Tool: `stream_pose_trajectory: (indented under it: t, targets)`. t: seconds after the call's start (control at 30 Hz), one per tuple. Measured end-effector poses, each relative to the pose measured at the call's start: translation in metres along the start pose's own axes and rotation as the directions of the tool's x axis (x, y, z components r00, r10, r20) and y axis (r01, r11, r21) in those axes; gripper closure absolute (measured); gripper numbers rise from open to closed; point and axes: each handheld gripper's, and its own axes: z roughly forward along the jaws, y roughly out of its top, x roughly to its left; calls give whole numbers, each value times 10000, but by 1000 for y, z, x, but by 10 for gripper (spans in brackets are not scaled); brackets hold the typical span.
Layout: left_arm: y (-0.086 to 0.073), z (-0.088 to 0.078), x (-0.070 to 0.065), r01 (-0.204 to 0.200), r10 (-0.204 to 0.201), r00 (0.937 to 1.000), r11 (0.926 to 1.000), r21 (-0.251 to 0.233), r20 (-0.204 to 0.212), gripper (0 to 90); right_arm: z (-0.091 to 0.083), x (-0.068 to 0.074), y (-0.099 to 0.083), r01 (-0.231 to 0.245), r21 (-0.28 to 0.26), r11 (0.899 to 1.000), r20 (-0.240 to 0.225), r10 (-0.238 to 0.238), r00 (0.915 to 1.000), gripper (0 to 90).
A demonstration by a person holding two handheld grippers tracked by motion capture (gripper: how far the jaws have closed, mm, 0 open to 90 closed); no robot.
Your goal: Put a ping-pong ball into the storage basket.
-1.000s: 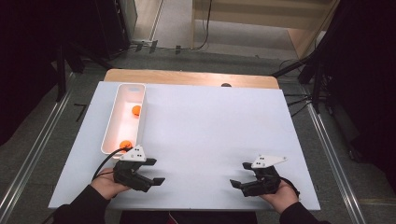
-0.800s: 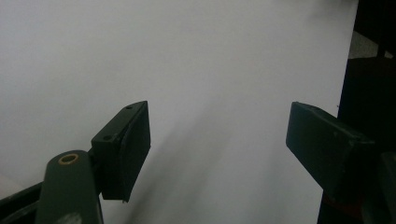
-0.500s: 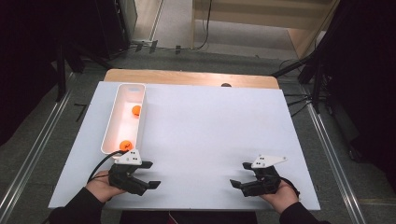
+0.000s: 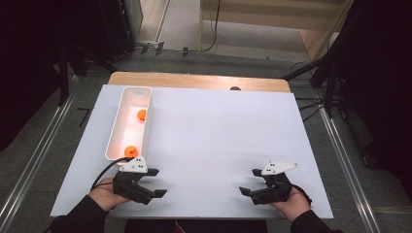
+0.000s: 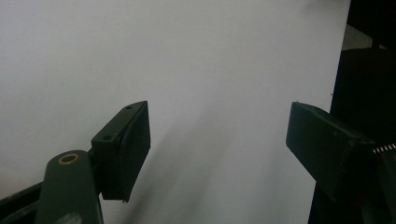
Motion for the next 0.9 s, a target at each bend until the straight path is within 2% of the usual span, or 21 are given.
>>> stream_pose_trajectory:
  t: [0.9]
  targets:
    - [0,1,-1,-100,100,9999,9999,89,13,224,0,1,0,-31,61,10000,7,31,10000,150]
